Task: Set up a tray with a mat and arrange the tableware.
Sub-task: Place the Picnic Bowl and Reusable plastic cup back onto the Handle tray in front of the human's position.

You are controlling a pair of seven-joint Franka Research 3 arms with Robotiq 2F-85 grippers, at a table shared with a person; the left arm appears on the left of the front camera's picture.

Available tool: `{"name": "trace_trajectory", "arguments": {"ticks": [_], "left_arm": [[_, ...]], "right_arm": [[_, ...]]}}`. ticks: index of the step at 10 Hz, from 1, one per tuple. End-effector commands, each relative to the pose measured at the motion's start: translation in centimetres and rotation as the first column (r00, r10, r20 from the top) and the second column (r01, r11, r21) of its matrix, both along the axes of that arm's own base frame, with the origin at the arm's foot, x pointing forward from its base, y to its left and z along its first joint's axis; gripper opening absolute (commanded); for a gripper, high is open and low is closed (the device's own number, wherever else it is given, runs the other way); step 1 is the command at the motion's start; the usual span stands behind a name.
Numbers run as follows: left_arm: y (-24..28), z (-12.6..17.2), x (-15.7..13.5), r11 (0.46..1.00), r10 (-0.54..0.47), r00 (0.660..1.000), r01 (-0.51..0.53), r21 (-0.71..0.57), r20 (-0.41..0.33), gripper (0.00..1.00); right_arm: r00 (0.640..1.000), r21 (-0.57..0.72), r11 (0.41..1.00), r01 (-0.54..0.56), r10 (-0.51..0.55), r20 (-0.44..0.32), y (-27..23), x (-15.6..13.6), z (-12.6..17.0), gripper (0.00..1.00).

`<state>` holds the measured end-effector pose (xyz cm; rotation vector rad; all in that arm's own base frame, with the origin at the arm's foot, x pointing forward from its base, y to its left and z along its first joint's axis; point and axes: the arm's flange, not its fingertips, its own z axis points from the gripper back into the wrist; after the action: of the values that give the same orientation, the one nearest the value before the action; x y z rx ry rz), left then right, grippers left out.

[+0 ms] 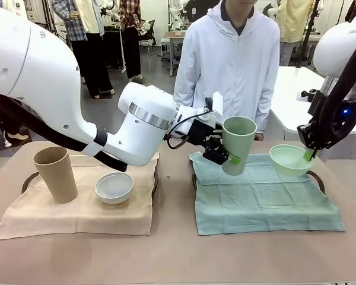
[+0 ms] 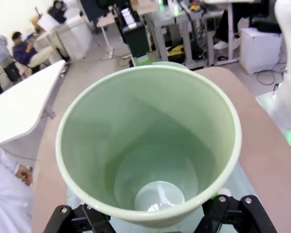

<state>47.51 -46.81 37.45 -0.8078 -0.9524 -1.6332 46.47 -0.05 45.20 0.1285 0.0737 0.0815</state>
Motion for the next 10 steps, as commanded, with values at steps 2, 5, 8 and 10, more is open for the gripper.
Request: {"name": "trace_trajectory", "arguments": {"ticks": [2, 5, 8, 10], "left_arm": [[0.0, -2.5, 0.1, 1.0, 0.003, 1.0, -0.003, -0.024, -0.029, 0.85], [0.0, -2.9, 0.3, 1.0, 0.004, 0.999, -0.004, 0.013, -0.044, 0.85], [0.0, -3.3, 0.6, 1.0, 0.026, 0.997, -0.025, 0.011, -0.07, 0.85], [-0.6, -4.0, 0.8, 0.999, -0.013, 1.0, 0.013, 0.043, 0.014, 0.85]], "right_arm": [[1.0, 0.008, 1.0, -0.019, 0.018, 0.025, 0.6, 1.2, -3.0, 0.04], [1.0, -0.007, 1.0, -0.007, 0.007, 0.006, 0.5, 1.3, -2.8, 0.04], [1.0, -0.007, 1.0, -0.006, 0.006, 0.005, 0.5, 1.3, -2.9, 0.04], [1.0, -0.012, 1.0, -0.019, 0.019, 0.022, 1.1, 2.0, -4.7, 0.04]]}}
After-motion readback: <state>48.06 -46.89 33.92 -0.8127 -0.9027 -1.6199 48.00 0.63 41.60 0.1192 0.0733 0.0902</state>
